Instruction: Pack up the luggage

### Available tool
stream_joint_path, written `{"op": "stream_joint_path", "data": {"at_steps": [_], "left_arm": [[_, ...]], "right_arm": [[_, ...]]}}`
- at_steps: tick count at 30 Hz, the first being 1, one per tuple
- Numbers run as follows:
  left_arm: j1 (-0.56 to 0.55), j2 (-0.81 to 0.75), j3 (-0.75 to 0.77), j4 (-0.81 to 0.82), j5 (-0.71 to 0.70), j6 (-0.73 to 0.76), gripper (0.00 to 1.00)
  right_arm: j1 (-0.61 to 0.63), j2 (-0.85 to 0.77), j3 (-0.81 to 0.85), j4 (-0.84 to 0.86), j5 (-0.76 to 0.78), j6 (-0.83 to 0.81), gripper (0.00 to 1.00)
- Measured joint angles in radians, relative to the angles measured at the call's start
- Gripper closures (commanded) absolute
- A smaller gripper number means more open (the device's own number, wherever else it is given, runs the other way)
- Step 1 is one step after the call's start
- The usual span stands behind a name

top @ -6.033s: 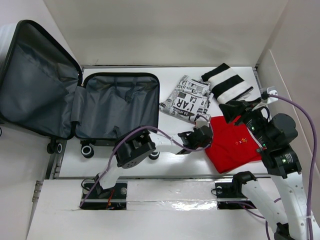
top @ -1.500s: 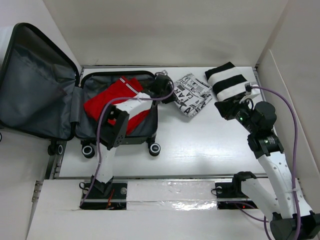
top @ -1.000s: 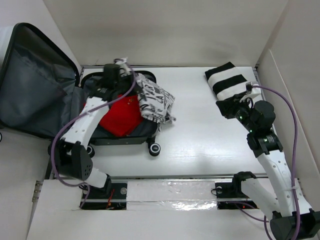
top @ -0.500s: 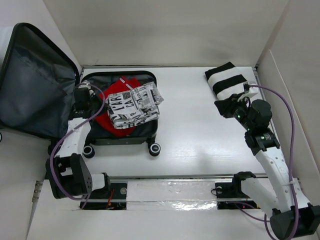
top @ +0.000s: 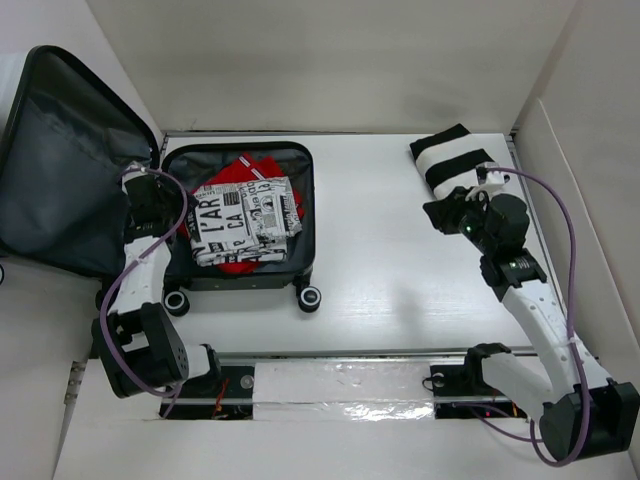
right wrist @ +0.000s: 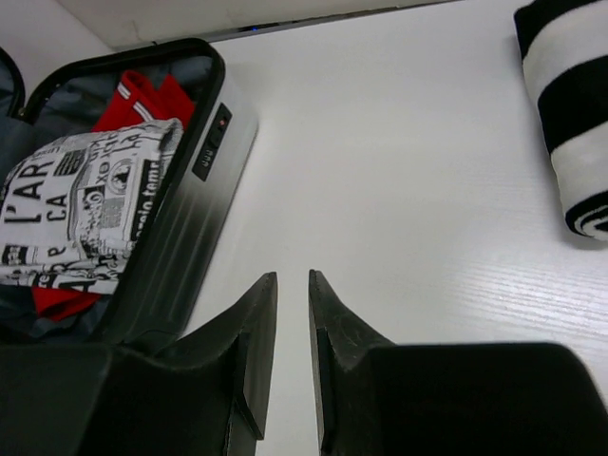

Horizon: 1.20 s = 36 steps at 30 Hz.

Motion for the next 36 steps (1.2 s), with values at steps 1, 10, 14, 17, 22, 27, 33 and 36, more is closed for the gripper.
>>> {"op": "stream_joint_path", "data": {"at_steps": [1, 10, 14, 17, 22, 27, 33, 36], "left_arm": [[0.002, -0.004, 0.0, 0.005, -0.003, -0.009, 0.31], [-0.076, -0.236, 0.0, 0.069, -0.031, -0.056, 0.4], [-0.221, -0.328, 0.0, 0.196, -0.004, -0.06, 0.57], [-0.397, -0.311, 0.001, 0.253, 0.033, -0.061, 0.75], [-0.593, -0.272, -0.082, 0.32, 0.089, -0.095, 1.0], [-0.793, -0.245, -0.201, 0.393, 0.112, -0.137, 0.97], [-1.018, -0.141, -0.217, 0.455, 0.074, -0.12, 0.44], [-1.092, -0.089, -0.202, 0.457, 0.034, -0.1, 0.42]], "right_arm": [[0.0, 0.008, -0.004, 0.0, 0.015, 0.002, 0.73], [-0.035, 0.176, 0.001, 0.034, 0.164, 0.024, 0.25], [-0.134, 0.337, 0.058, 0.044, 0.209, 0.036, 0.3], [-0.227, 0.5, 0.164, 0.045, 0.226, 0.068, 1.0], [-0.33, 0.793, 0.47, 0.025, 0.213, 0.082, 1.0], [-0.353, 1.048, 0.796, -0.069, 0.247, 0.075, 0.6], [-0.376, 1.349, 1.143, -0.264, 0.265, -0.012, 0.37], [-0.379, 1.449, 1.245, -0.383, 0.27, -0.061, 0.48]]}}
